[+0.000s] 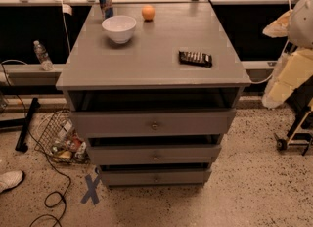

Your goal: Move rxbar chocolate near white bowl

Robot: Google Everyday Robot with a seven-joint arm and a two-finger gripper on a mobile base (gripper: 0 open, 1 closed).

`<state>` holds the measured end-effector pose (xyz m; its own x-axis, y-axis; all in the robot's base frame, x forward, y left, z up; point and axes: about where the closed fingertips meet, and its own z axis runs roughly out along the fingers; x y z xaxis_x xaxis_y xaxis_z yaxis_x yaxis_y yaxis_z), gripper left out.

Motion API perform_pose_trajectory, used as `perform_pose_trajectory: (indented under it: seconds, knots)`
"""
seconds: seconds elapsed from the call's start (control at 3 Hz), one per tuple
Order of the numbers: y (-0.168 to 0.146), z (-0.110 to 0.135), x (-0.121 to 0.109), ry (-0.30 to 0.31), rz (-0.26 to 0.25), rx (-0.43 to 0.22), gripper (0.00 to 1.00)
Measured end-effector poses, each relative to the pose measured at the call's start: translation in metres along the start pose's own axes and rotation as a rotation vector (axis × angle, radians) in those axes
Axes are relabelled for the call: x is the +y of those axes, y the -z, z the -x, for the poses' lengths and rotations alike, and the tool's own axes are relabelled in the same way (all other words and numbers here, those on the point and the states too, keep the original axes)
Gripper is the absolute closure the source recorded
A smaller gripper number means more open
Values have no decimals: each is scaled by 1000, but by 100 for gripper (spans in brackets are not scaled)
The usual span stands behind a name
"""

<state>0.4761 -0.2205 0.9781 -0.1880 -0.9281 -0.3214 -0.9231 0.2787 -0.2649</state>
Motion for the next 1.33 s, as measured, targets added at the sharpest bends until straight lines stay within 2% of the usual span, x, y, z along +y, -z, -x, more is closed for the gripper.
perform_pose_trajectory:
  seconds: [0.33, 0.67, 1.0, 1.33]
  knots:
    - [-34, -1, -37, -40, 43, -145, 0]
    - [-73, -2, -77, -130, 29, -241, 0]
    - [-103, 1, -116, -230, -24, -310, 0]
    - [-133, 15, -156, -298, -93, -391, 0]
